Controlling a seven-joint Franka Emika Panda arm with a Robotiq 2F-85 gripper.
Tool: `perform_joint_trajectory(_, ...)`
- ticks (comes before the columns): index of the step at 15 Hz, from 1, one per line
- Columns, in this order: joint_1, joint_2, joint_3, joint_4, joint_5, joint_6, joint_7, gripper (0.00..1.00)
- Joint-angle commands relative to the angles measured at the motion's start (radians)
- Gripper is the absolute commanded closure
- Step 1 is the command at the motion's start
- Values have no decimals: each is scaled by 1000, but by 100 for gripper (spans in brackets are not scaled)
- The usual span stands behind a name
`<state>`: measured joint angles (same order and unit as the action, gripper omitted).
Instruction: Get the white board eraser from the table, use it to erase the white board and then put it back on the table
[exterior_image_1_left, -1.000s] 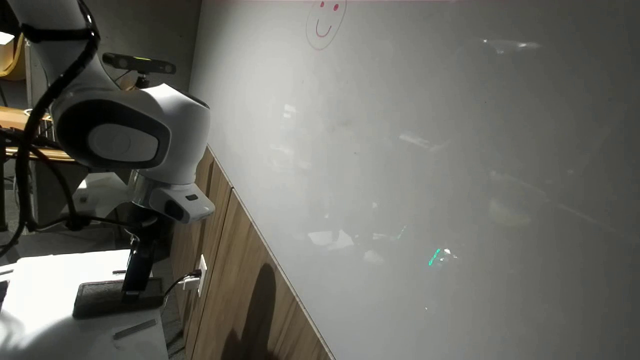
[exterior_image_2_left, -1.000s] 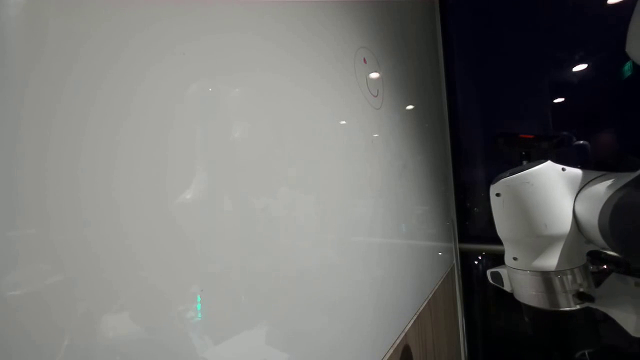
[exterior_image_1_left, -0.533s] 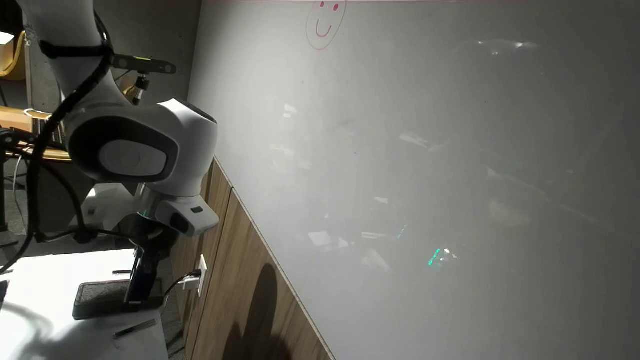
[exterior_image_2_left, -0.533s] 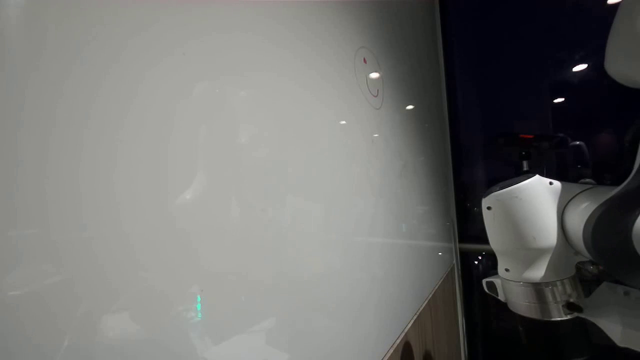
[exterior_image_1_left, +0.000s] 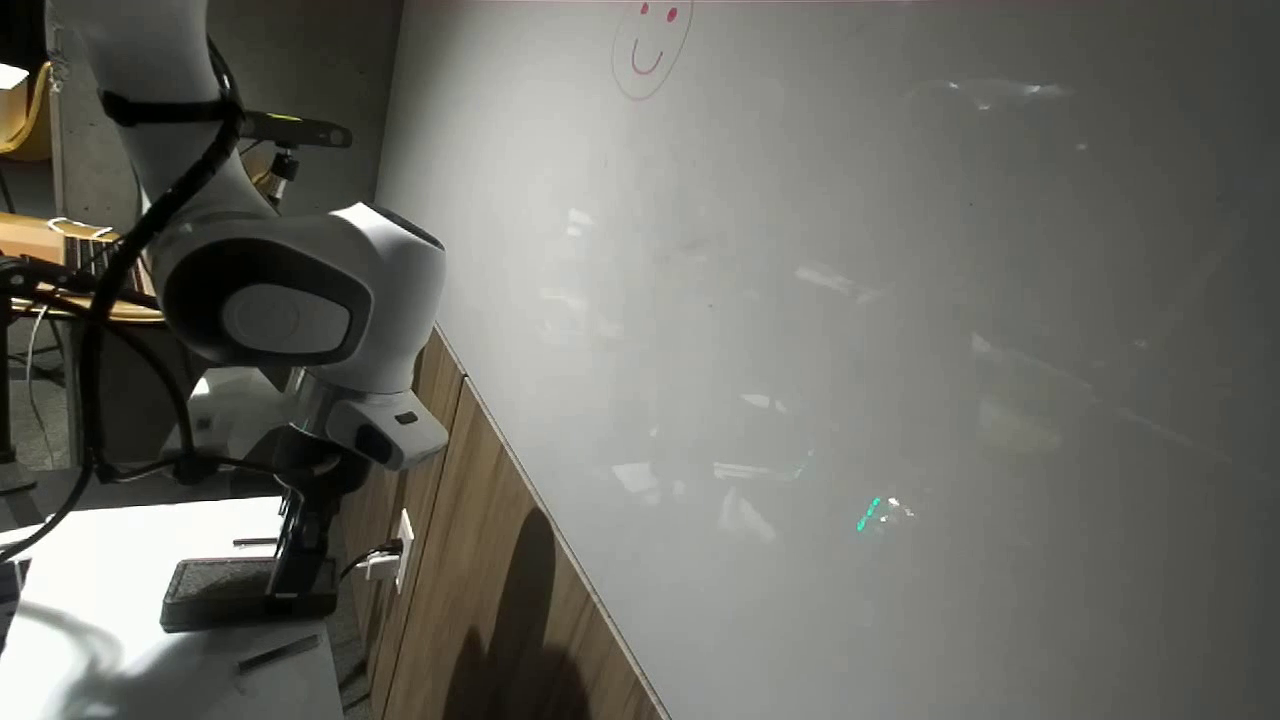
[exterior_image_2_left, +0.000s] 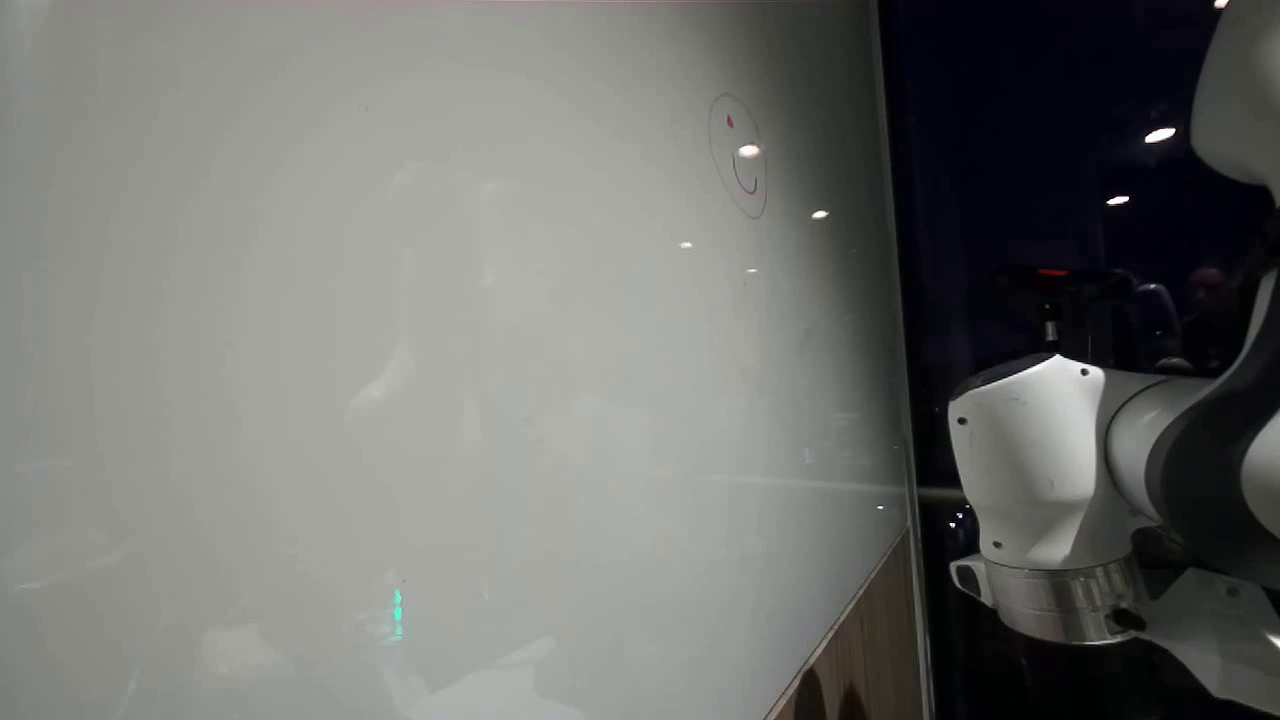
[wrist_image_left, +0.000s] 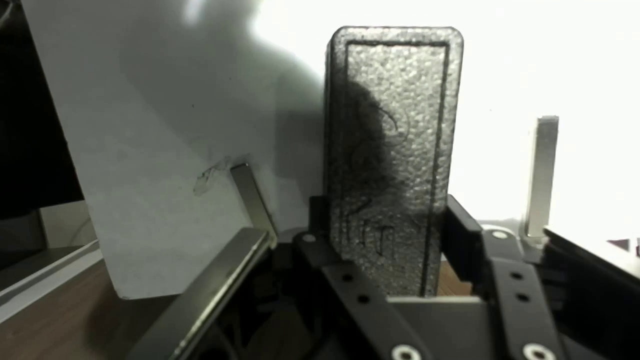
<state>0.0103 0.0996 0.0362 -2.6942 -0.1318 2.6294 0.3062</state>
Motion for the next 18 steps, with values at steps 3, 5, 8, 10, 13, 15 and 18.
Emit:
perform_joint_trajectory(3, 39, -80, 1, 33, 24, -67, 15, 69)
perform_joint_trajectory(5, 42, -118, 4, 51, 31, -99, 14, 69)
perform_joint_trajectory(8, 37, -212, 9, 69, 56, -164, 2, 69)
perform_joint_trajectory(10, 34, -295, 11, 80, 90, -210, -9, 69)
perform_joint_trajectory(13, 30, -399, 7, 115, 146, -246, -25, 69)
perform_joint_trajectory(15, 32, -467, 6, 137, 183, -263, -31, 69)
perform_joint_trajectory(18, 25, -543, 9, 173, 204, -258, -20, 69)
